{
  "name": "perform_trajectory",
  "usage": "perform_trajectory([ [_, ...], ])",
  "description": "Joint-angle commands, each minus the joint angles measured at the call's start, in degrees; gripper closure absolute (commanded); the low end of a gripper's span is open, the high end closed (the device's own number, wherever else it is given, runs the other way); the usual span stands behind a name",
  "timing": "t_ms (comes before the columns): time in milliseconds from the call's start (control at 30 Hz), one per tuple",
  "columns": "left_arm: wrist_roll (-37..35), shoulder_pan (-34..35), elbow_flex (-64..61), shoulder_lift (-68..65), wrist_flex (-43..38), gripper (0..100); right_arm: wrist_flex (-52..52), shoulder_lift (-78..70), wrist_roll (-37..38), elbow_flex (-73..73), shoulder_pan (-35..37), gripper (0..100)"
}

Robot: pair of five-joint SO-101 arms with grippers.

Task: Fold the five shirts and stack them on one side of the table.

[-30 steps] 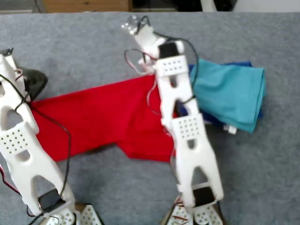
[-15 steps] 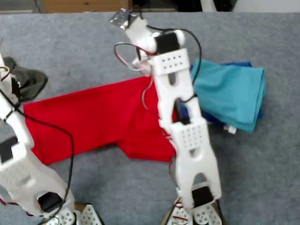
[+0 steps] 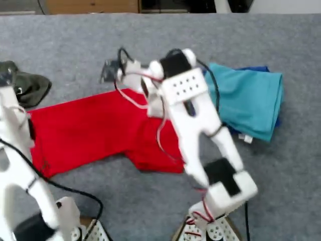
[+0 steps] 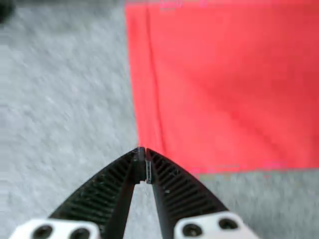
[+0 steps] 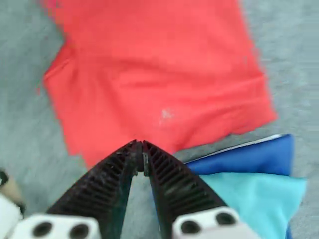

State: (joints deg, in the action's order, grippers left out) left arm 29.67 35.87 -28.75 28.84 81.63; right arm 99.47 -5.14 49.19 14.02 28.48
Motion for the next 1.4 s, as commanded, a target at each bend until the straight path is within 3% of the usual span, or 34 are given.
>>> perform_trajectory([
  [0, -0.35, 0.35, -3.96, 5.93, 1.76, 98, -5.10, 12.44, 4.40, -16.04, 1.10, 92.8],
  [100, -2.02, 0.53, -4.75, 6.81, 4.22, 98, -9.93, 20.70, 9.14, -30.64, 1.36, 83.6],
  [200, -3.43, 0.35, -5.01, 6.90, 6.68, 98, -14.42, 28.35, 10.90, -44.97, 3.65, 82.1],
  [333, -3.60, 0.62, -5.36, 6.90, 7.82, 98, -21.98, 36.26, 10.29, -61.32, 10.59, 81.8],
  [467, -3.52, 0.62, -7.56, 6.90, 7.30, 98, -31.74, 38.55, 4.92, -70.73, 15.87, 80.7],
  [600, -3.43, 0.62, -9.23, 6.90, 7.30, 98, -39.21, 36.09, 1.49, -73.36, 15.34, 73.5],
  [733, -3.16, 0.62, -9.58, 6.90, 7.21, 98, -42.64, 32.40, 1.14, -73.01, 12.79, 73.1],
  [1167, -2.29, 0.53, -9.14, 6.90, 5.19, 98, -39.21, 19.74, 1.23, -67.21, 11.91, 73.2],
  [1367, -1.05, 0.53, -9.05, 6.90, 5.19, 98, -43.87, 15.69, 1.23, -67.56, 11.65, 73.2],
])
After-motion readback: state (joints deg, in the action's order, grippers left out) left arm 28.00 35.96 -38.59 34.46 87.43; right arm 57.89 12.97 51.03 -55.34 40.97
